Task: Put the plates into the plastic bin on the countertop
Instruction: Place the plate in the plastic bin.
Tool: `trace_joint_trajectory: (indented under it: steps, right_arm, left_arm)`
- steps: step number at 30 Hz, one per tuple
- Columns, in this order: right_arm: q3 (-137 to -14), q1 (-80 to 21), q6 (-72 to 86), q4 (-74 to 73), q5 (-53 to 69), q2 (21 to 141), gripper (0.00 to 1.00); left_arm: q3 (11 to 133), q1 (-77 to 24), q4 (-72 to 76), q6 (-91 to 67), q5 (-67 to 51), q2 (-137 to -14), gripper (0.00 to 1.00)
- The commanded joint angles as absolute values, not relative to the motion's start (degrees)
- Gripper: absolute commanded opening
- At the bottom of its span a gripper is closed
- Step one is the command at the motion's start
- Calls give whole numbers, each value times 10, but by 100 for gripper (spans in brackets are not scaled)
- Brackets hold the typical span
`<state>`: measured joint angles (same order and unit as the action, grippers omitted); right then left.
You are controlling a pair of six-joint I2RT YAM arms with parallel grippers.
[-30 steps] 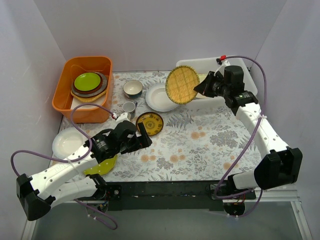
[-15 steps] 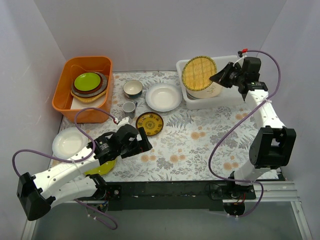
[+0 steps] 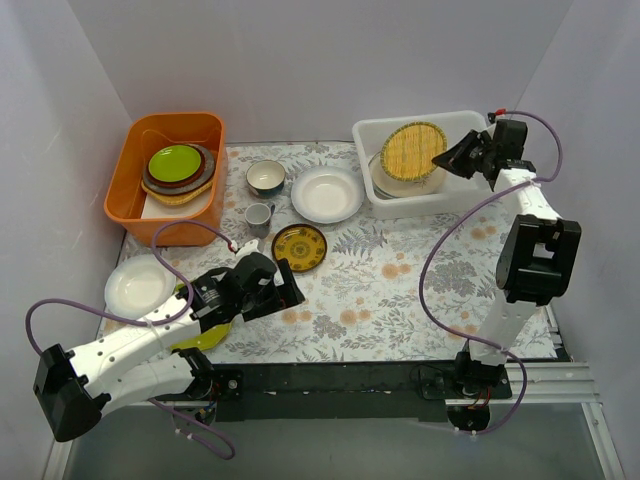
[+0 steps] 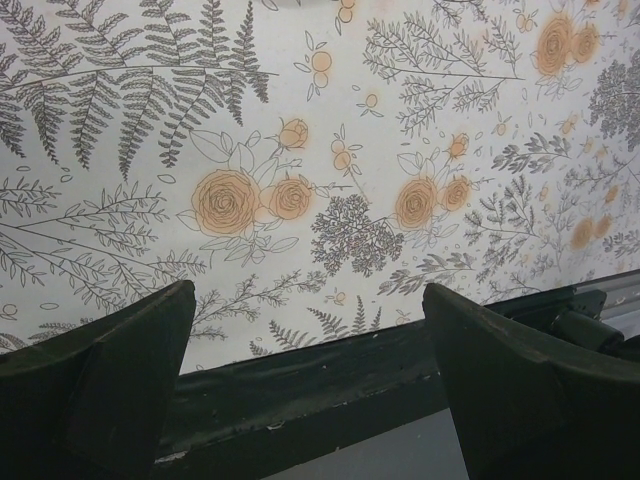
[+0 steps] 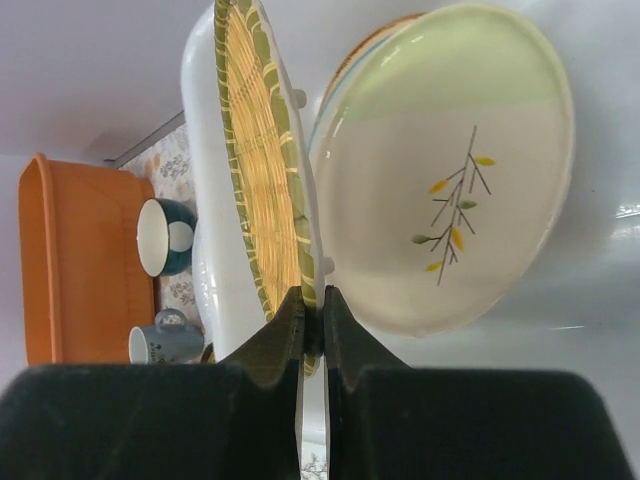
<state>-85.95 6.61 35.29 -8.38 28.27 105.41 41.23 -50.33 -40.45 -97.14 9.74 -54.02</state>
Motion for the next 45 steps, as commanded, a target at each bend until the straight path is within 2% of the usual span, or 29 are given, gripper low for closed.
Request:
trace_joint_trajectory:
  steps: [1,18,21,27,30,33,36,39,45]
  right_arm:
    - [-887,72,366,-37,309,1070,1]
    - [-912,83,363,-55,315,1156,1]
    - [-914,83,359,-64,316,1166,4]
    - [-915,83,351,-82,309,1182,15]
    - [-914,83,348,-86,309,1189,25]
    - [-913,83,345,-91,308,1193,42]
    - [-912,83,341,-94,307,1193,52]
    - [-911,84,337,-98,301,1186,60]
    - [-911,86,329,-112,287,1168,69]
  left_arm:
    - [402,-500,-393,-980,84,-526,98]
    - [395,-499,-386,-983,79,-526,98]
    - [395,-500,-384,-983,79,-526,98]
    - [397,-499,-384,-981,76,-528,98]
    - [401,-500,-388,-980,78,-530,98]
    - [400,-500,-392,-980,79,-527,98]
    - [401,-500,-393,-978,80,-527,98]
    - [404,-500,-396,-976,80,-532,98]
    - [410,-500,-395,-973,80,-534,98]
